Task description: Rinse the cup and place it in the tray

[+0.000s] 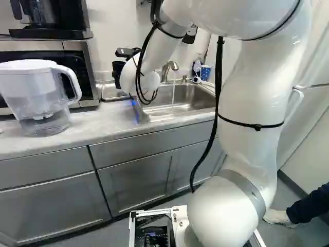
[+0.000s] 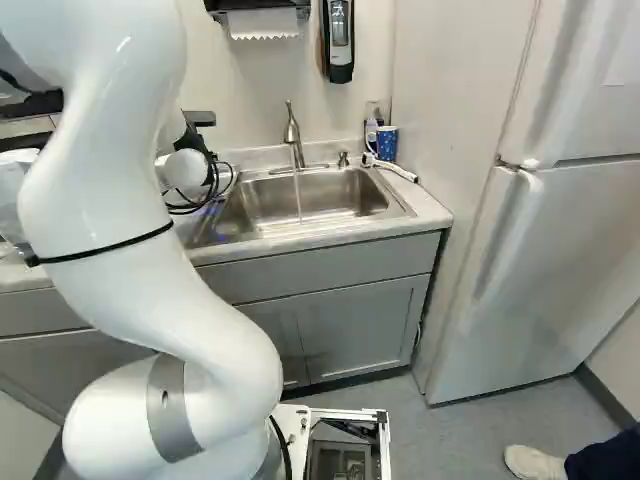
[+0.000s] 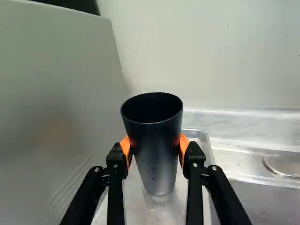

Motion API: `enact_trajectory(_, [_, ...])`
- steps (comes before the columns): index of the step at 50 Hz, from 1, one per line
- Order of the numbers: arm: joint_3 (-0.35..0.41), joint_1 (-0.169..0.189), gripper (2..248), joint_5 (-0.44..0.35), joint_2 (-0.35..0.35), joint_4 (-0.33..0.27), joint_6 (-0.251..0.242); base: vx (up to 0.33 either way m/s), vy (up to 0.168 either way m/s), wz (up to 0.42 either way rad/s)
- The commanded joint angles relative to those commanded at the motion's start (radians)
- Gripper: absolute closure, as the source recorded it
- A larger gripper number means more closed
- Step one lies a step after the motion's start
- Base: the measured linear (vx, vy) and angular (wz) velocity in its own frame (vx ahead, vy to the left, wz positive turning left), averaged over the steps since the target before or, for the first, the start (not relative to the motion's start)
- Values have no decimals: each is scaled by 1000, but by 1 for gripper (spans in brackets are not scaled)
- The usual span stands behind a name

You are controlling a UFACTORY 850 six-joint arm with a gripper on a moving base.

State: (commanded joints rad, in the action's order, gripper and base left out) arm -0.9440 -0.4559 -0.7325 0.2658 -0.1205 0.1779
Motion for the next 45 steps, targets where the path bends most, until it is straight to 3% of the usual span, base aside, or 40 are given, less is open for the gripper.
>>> enact_trajectory(22, [4, -2, 131, -48, 40, 3, 0, 0, 0, 0])
enact_trajectory(45, [5, -2, 129, -49, 46, 3, 0, 0, 0, 0])
